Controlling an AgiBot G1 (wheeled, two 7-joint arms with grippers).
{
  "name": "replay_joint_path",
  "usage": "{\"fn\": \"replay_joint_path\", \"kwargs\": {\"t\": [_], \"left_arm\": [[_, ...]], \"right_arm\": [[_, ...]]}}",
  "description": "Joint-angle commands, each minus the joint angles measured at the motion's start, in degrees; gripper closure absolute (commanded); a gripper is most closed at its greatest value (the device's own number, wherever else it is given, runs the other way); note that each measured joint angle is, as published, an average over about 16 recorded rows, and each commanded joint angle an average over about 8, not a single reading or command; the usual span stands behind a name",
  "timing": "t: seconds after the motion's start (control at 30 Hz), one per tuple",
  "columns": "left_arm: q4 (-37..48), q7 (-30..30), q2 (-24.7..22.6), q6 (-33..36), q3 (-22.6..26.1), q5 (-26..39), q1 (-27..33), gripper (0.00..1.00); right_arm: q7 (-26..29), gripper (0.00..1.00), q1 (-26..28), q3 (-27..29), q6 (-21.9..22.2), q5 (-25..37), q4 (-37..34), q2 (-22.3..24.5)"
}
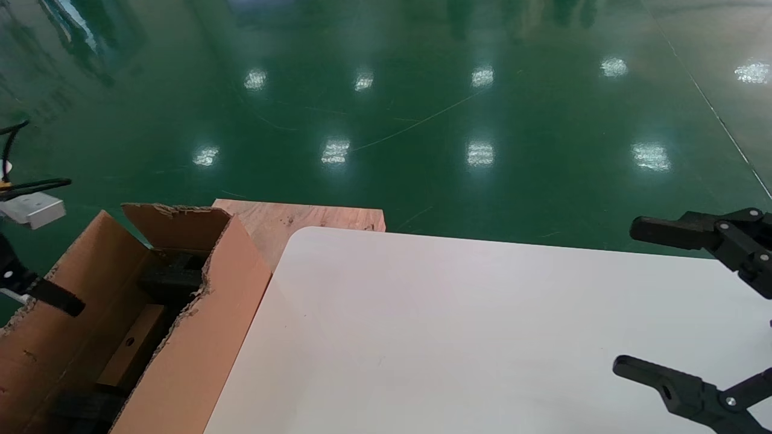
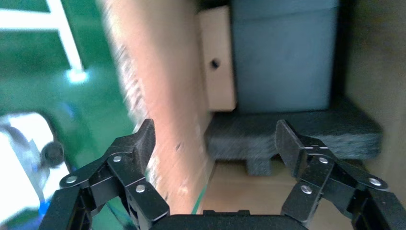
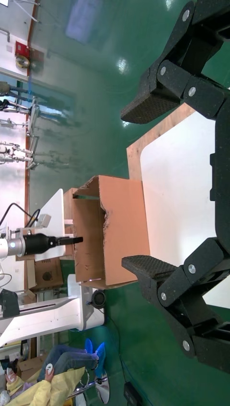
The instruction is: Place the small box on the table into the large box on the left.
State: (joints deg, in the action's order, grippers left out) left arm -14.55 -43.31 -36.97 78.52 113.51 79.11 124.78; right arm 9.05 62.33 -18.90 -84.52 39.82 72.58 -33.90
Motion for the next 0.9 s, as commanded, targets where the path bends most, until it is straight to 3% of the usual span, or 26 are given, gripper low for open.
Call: {"fn": "replay_joint_path", "kwargs": {"t": [0.03, 0.23, 0.6, 0.77, 0.9], "left_arm": [[-1.1, 1.4, -0.1, 0.2, -0.5, -0.6, 0.6, 0.00], [-8.3, 4.0, -1.8, 0.6, -2.3, -2.8, 3.2, 0.00], [-16.8, 2.2, -4.0, 1.0, -4.1, -5.3, 5.0, 0.00], [-17.1, 2.9, -3.7, 1.1, -5.7, -5.7, 3.7, 0.00], [-19.3, 4.3, -3.5, 1.5, -10.2, -7.2, 0.4, 0.00]], "right_arm": [[0.0, 0.00, 0.0, 0.0, 0.0, 0.0, 0.0, 0.0], [0.0, 0.00, 0.0, 0.0, 0.0, 0.0, 0.0, 0.0], [0.0, 0.00, 0.0, 0.0, 0.0, 0.0, 0.0, 0.0], [0.0, 0.00, 0.0, 0.0, 0.0, 0.0, 0.0, 0.0], [0.0, 0.00, 0.0, 0.0, 0.0, 0.0, 0.0, 0.0]]}}
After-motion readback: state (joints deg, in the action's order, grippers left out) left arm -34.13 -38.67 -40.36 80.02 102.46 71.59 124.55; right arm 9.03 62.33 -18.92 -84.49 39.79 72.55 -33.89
